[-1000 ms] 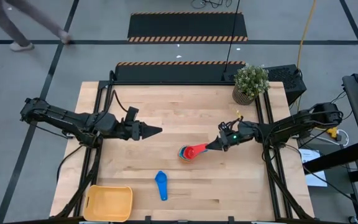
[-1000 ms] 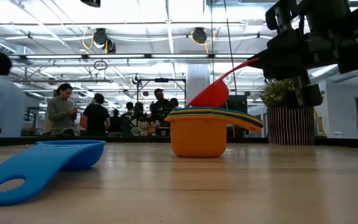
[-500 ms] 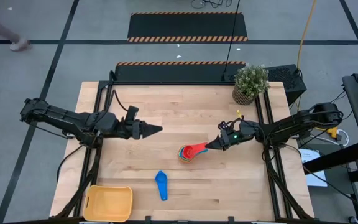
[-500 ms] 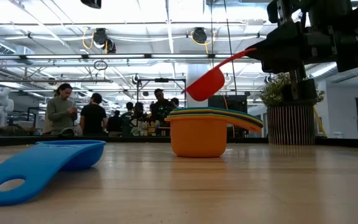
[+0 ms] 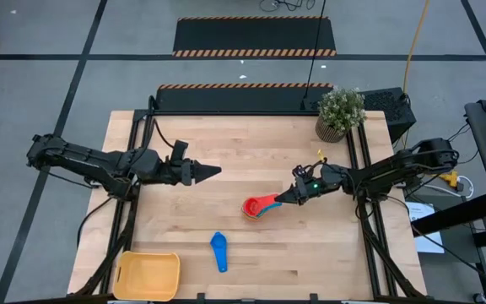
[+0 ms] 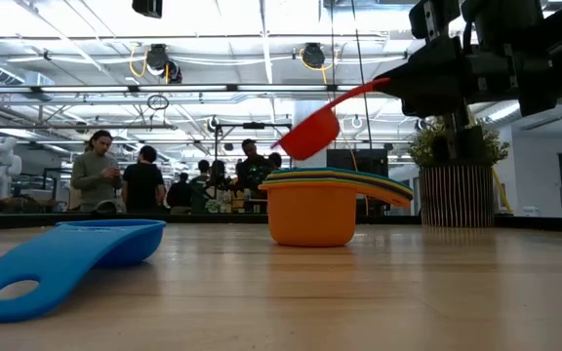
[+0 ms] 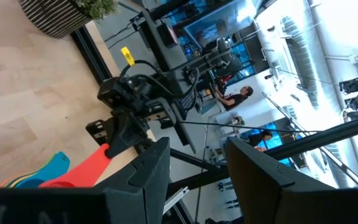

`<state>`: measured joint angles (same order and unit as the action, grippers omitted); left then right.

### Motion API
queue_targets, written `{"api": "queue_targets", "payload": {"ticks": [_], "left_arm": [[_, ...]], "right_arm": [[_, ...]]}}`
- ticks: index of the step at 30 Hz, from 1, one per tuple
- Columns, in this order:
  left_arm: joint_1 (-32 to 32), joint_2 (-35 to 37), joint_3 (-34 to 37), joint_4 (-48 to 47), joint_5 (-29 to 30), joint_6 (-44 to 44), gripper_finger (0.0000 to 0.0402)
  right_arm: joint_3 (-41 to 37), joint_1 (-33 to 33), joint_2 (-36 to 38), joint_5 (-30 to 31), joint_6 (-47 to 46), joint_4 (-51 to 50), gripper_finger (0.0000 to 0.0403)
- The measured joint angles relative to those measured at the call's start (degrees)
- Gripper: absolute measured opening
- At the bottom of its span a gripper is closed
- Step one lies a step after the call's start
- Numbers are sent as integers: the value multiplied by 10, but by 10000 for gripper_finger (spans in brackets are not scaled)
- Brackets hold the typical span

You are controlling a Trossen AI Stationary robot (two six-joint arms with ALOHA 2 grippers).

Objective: Nest measuring cups in basket
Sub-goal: Stack the red measuring cup on top of the light blue measuring cup

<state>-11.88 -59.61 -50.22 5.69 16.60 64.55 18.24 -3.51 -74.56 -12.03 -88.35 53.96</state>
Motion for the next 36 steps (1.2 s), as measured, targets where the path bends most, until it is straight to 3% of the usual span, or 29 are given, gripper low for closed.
{"api": "queue_targets", "payload": {"ticks": [24, 36], "left_arm": [[0, 0, 0, 0, 0, 2, 159], [0, 0, 0, 0, 0, -4, 159]], "right_arm": [[0, 2, -5, 18, 23, -67, 9], [0, 2, -5, 18, 17, -117, 126]]}}
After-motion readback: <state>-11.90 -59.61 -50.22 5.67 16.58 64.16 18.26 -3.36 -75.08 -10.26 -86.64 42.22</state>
